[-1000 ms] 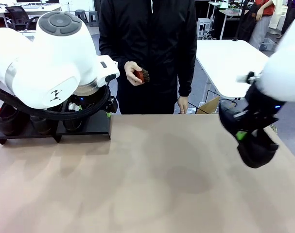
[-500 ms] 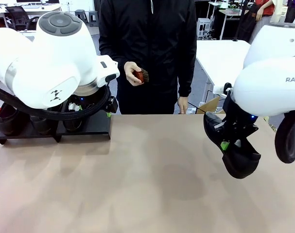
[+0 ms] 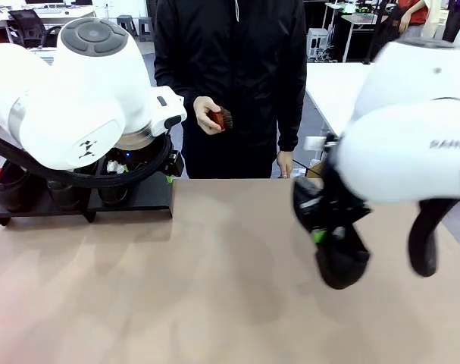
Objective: Organize the shoes by placing them on the stand.
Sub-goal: Pick up one Shoe and place it in the middle of the table.
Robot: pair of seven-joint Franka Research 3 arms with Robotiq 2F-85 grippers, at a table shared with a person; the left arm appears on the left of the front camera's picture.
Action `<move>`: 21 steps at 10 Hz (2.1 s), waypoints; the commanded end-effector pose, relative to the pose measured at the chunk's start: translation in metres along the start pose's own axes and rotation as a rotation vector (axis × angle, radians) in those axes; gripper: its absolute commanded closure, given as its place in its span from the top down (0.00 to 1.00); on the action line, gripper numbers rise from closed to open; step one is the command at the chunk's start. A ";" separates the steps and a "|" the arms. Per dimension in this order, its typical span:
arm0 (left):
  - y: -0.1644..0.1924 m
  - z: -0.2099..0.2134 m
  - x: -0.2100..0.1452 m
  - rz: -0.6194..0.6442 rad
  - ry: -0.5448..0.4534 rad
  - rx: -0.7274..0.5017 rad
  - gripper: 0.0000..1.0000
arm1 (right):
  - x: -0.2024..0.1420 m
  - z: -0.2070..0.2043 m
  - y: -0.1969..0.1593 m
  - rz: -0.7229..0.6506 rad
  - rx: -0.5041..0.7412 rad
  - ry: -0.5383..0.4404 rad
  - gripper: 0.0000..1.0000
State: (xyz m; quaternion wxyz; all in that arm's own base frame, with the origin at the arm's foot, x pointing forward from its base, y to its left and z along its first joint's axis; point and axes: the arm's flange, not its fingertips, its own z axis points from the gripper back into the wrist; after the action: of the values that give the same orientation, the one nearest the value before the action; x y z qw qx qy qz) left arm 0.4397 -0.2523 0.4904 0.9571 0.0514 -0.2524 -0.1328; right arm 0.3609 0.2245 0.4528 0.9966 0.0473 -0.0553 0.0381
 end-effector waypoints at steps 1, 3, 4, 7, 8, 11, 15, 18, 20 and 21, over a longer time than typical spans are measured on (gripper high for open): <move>-0.001 0.000 0.002 0.012 -0.005 0.025 0.98 | 0.004 -0.007 0.086 0.016 0.000 -0.044 0.00; -0.001 0.000 0.002 0.012 -0.005 0.025 0.98 | 0.010 -0.026 0.137 0.037 0.021 -0.029 0.00; -0.001 0.000 0.002 0.012 -0.005 0.025 0.98 | 0.013 -0.032 0.146 0.044 0.024 -0.015 0.00; -0.001 0.000 0.002 0.012 -0.005 0.025 0.98 | 0.016 -0.055 0.152 0.045 0.012 0.026 0.00; -0.001 0.000 0.002 0.012 -0.005 0.025 0.98 | 0.015 -0.060 0.153 0.048 0.002 0.033 0.00; -0.001 0.000 0.002 0.012 -0.005 0.025 0.98 | 0.017 -0.090 0.159 -0.060 -0.104 0.054 0.00; -0.001 0.000 0.002 0.012 -0.005 0.025 0.98 | 0.026 -0.117 0.156 -0.134 -0.124 0.082 0.04; -0.001 0.000 0.002 0.012 -0.005 0.025 0.98 | 0.024 -0.123 0.146 -0.155 -0.107 0.107 0.54; -0.001 0.000 0.002 0.012 -0.005 0.025 0.98 | 0.023 -0.116 0.141 -0.163 -0.092 0.100 0.90; -0.001 0.000 0.002 0.012 -0.005 0.025 0.98 | 0.021 -0.106 0.138 -0.164 -0.080 0.093 1.00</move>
State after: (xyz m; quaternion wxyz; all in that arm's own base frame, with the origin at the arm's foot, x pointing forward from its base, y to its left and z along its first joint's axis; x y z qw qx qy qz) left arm 0.4398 -0.2521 0.4905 0.9572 0.0517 -0.2523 -0.1325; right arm 0.3888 0.3775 0.3516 0.9994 0.0002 -0.0055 -0.0328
